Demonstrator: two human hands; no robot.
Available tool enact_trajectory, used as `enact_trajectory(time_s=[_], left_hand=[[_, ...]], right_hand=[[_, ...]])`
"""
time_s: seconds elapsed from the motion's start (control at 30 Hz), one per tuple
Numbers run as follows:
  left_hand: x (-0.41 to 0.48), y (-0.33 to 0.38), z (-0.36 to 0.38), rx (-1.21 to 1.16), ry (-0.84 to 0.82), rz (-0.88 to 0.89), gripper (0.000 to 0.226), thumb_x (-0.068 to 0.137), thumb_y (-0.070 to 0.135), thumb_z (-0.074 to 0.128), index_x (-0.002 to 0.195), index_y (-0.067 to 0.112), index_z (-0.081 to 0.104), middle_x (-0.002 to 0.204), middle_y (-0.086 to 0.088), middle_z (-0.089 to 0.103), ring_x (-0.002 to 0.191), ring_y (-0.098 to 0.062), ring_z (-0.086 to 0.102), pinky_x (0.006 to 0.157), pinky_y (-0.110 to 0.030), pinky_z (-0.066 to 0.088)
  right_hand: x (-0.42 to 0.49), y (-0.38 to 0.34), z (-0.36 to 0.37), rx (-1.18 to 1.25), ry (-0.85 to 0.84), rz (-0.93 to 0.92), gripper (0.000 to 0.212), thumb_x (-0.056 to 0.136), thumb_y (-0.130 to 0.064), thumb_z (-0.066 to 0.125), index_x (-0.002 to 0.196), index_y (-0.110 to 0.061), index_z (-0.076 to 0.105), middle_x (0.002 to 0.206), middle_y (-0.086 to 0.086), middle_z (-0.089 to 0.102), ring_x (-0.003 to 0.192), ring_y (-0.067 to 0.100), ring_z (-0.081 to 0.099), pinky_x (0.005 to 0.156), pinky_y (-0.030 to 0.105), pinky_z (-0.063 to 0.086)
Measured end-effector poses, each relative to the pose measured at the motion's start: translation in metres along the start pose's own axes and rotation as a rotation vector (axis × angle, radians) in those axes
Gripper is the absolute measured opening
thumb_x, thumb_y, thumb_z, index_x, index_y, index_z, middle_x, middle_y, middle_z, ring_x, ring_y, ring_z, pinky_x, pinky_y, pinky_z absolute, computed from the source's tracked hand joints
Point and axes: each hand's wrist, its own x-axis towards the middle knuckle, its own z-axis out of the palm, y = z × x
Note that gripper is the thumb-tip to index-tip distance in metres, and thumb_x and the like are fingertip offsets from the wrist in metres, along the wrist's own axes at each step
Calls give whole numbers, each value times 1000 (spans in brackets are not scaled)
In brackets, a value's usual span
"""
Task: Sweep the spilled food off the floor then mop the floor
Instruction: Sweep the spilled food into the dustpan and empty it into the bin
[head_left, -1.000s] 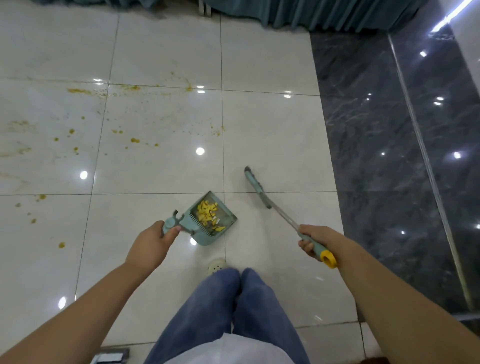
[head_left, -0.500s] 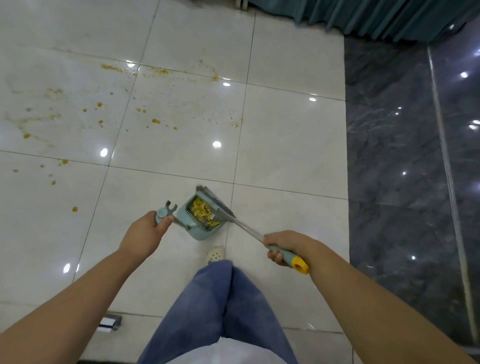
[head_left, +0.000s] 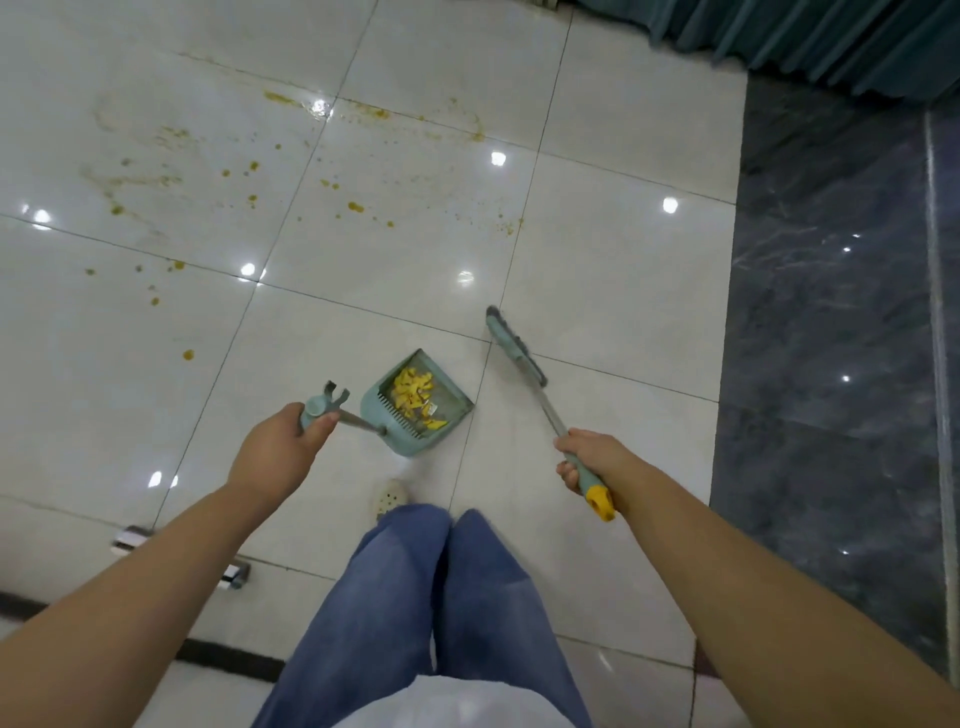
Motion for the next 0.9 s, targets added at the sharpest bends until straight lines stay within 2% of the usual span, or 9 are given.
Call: enact_trajectory(time_s=[0.1,0.17,0.27,0.33,0.43,0.6,0.77,0.9], left_hand=[[-11,-23,-12,-7,28,-42,41,94,44,45,75,8,49,69,-11,57,61,-23,50,54,-30,36],[-16,-39,-20,-15,46,-71,41,94,43,45,74,8,49,67,-10,56,59,-20,48,52,-28,34],[-20,-65,-30,-18,63,-124,42,95,44,45,77,7,51,69,-12,58,61,-22,50,53,-28,35],[-20,-82,-37,-22,69,-149,42,95,44,44,80,5,53,69,-12,58,63,-22,51,53,-28,36],[-15,-108,-49,-56,89,-176,41,95,43,44,79,6,52,66,-9,57,61,-21,50,52,-28,35],[-2,-150,-66,-119,59,-180,41,94,45,45,74,10,49,65,-6,54,63,-23,51,55,-31,36],[6,-180,-96,-217,37,-159,39,94,45,47,70,14,47,67,-6,55,65,-22,50,56,-31,35],[10,-214,-132,-234,26,-166,40,94,45,47,67,15,44,64,-4,53,61,-17,48,52,-29,32]], right_hand=[[5,-8,4,-3,16,19,5,95,-7,53,97,-4,49,75,14,47,28,9,42,31,13,39],[7,-11,10,-7,29,36,13,95,-8,54,85,-4,48,74,15,48,25,8,42,30,12,39],[7,-9,33,-54,23,61,15,95,-8,54,83,-2,47,73,15,48,24,8,41,29,12,39],[7,-3,56,-123,7,79,12,95,-8,54,86,-2,48,72,15,49,24,8,42,30,13,39],[7,8,96,-216,-31,92,11,95,-8,52,102,0,48,69,14,49,28,8,43,32,14,41],[-14,29,172,-356,-86,99,17,95,-5,51,111,-10,50,71,12,48,51,13,44,36,17,40],[-48,32,234,-365,-151,151,35,94,-2,50,128,-6,47,65,8,43,33,7,40,33,13,36],[-72,29,279,-388,-147,118,43,92,0,51,133,-10,47,66,9,44,31,7,41,33,12,36]])
